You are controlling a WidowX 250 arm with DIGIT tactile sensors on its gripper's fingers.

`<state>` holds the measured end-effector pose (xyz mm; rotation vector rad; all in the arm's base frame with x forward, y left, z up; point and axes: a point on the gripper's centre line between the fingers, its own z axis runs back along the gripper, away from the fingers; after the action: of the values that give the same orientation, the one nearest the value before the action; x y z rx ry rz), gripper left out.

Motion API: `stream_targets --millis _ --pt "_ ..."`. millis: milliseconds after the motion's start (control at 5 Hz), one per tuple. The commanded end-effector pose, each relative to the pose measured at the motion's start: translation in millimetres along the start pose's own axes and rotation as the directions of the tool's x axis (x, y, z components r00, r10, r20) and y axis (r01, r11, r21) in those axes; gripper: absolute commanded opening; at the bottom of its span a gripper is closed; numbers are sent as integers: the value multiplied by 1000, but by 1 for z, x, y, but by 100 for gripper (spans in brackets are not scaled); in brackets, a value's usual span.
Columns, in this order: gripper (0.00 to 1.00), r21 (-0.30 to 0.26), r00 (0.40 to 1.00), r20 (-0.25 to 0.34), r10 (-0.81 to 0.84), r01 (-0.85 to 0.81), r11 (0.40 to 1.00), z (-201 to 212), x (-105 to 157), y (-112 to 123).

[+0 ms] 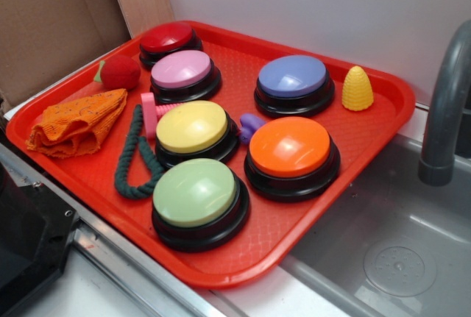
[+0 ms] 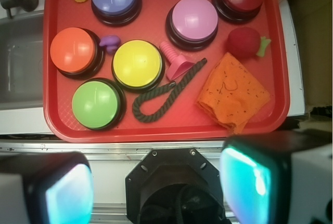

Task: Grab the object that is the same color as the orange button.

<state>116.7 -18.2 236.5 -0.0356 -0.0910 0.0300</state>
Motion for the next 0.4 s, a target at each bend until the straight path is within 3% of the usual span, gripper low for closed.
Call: stream_targets --millis 0,200 --pt "100 0 1000 0 0 0 1000 0 0 0" --pt "100 90 1000 0 1 -1 996 -28 1 22"
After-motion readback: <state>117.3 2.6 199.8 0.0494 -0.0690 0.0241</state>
